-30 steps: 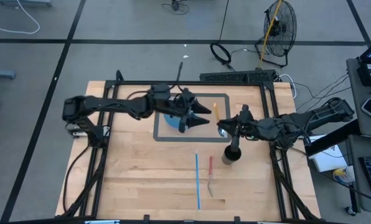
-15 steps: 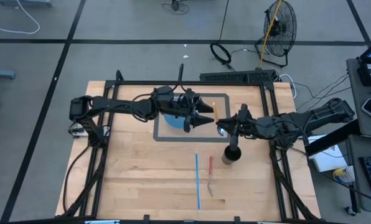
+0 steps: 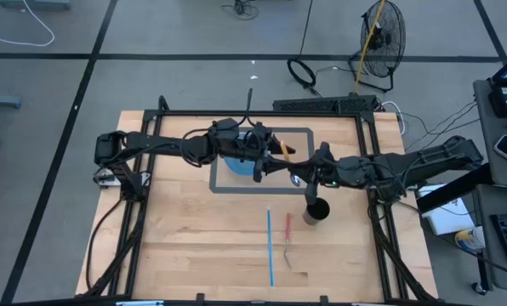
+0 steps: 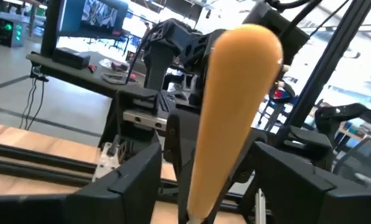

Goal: Pick & Place Utensil
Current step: Put the yellow spoon into the bowl

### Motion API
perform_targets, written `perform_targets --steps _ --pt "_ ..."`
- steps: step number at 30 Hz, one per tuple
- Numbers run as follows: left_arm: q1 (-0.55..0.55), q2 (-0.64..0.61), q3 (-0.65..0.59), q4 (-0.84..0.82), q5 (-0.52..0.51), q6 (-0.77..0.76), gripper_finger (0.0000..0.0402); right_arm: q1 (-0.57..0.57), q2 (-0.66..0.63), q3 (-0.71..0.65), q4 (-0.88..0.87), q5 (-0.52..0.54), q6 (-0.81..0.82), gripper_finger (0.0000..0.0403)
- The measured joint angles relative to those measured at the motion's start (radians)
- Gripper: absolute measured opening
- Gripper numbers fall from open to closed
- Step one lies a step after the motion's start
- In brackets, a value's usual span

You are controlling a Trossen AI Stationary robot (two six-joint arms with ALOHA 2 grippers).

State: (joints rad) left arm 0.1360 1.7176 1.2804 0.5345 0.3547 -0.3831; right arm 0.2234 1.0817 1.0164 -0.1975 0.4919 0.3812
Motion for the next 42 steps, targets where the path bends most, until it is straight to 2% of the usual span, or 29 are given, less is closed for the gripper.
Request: perform_targets --steps 10,14,19,25,30,35,42 --pt "0.001 0.000 0.000 -0.011 0.004 0.032 0.0101 0.000 -0.005 0.000 0.000 0.002 0.003 0.0025" --pt "0.001 0.000 0.000 -0.014 0.003 0.045 0.0059 0.000 -0.005 0.000 0.001 0.003 0.013 0.0025" --pt "0.001 0.000 0.000 -0.016 0.003 0.044 0.0060 0.000 -0.005 0.000 0.000 0.003 0.022 0.0025" --pt "0.000 0.000 0.000 -0.015 -0.004 0.038 0.0093 0.000 -0.005 0.000 -0.001 0.002 0.024 0.0025" --pt "0.001 0.000 0.000 -0.016 -0.006 0.047 0.0059 0.001 -0.005 0.000 -0.001 0.003 0.028 0.0029" --pt "0.000 0.000 0.000 -0.015 -0.006 0.052 0.0057 0.001 -0.005 0.000 -0.001 0.003 0.027 0.0031" --pt "0.000 0.000 0.000 -0.014 -0.013 0.048 0.0090 0.001 -0.005 0.001 -0.001 0.001 0.026 0.0030"
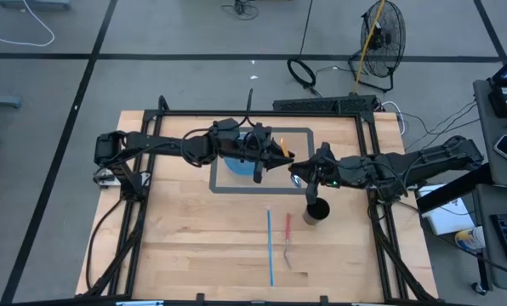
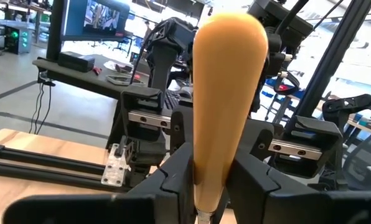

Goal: Pick & Place Utensil
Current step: Put the yellow spoon into the bowl

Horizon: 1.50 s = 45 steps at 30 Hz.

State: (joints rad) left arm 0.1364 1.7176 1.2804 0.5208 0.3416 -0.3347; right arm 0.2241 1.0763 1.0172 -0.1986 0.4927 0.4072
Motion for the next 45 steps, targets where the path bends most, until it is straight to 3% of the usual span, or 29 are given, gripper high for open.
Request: perform_targets --steps 5,12,23,28,45 --pt "0.000 0.000 0.000 0.000 -0.003 0.012 0.0058 0.000 0.000 0.000 0.000 0.001 0.000 0.0033" --pt "0.000 0.000 0.000 0.000 -0.003 0.020 0.0057 0.000 0.000 0.000 0.000 0.003 0.000 0.0032" --pt "0.001 0.000 0.000 0.000 -0.021 0.037 0.0058 0.000 0.000 0.001 0.000 0.011 0.000 0.0066" --pt "0.008 0.000 0.000 -0.002 -0.026 0.039 0.0058 0.001 0.000 0.001 -0.020 0.083 0.017 0.0081" --pt "0.027 -0.001 0.000 -0.035 -0.018 0.034 0.0061 0.000 0.000 0.001 -0.150 0.106 0.076 0.0205"
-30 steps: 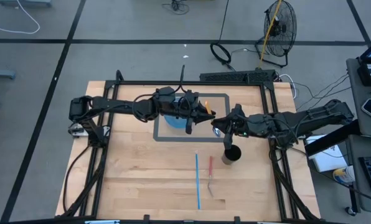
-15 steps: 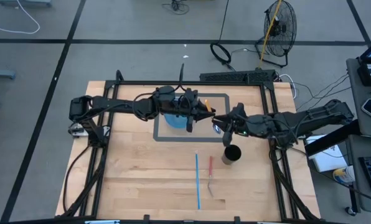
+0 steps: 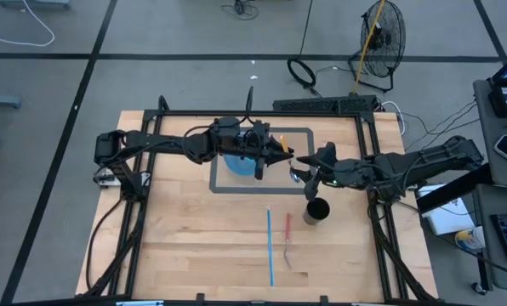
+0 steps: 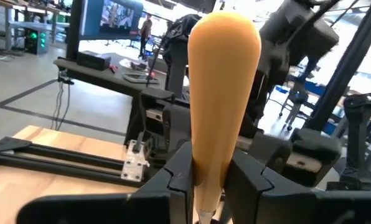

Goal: Pick & Place Utensil
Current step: Put the yellow spoon into the bowl

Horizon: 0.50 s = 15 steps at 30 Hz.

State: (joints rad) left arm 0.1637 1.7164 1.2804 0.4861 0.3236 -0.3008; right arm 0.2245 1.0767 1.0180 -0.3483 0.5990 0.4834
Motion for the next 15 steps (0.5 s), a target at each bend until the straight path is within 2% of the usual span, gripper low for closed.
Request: perform_targets --steps 12,15 --pt "0.059 0.000 0.000 -0.048 0.001 0.009 0.0060 0.000 0.000 0.000 -0.119 -0.024 0.081 0.0275" --pt "0.084 0.000 0.000 -0.050 0.032 0.010 0.0058 0.000 0.000 0.000 -0.145 -0.024 0.092 0.0287"
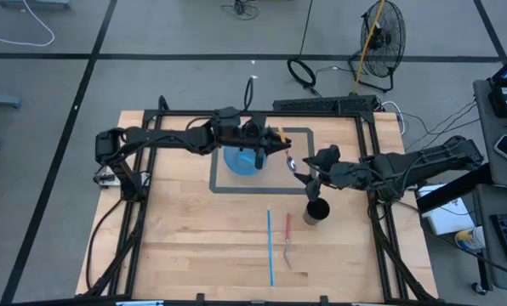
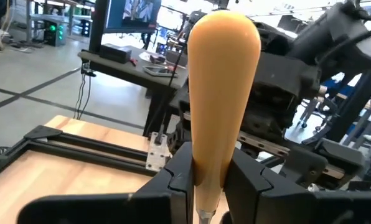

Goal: Pick & Place Utensil
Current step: Put the yellow spoon into the bowl

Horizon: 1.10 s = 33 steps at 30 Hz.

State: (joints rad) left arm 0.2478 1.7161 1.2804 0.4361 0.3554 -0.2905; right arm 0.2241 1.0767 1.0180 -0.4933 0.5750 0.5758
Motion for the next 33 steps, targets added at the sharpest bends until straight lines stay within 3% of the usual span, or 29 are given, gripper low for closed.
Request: perform_targets --steps 8,22,33 --pt "0.078 -0.023 0.001 -0.091 0.013 0.030 0.0062 0.000 0.000 0.000 -0.082 -0.001 0.042 0.0302" --pt "0.210 -0.072 0.000 -0.537 0.007 0.190 0.0060 0.000 -0.006 0.000 -0.130 -0.003 0.040 0.0302" --pt "0.304 -0.072 -0.093 -0.572 0.019 0.198 0.0068 0.000 -0.029 -0.001 -0.133 -0.003 0.037 0.0302"
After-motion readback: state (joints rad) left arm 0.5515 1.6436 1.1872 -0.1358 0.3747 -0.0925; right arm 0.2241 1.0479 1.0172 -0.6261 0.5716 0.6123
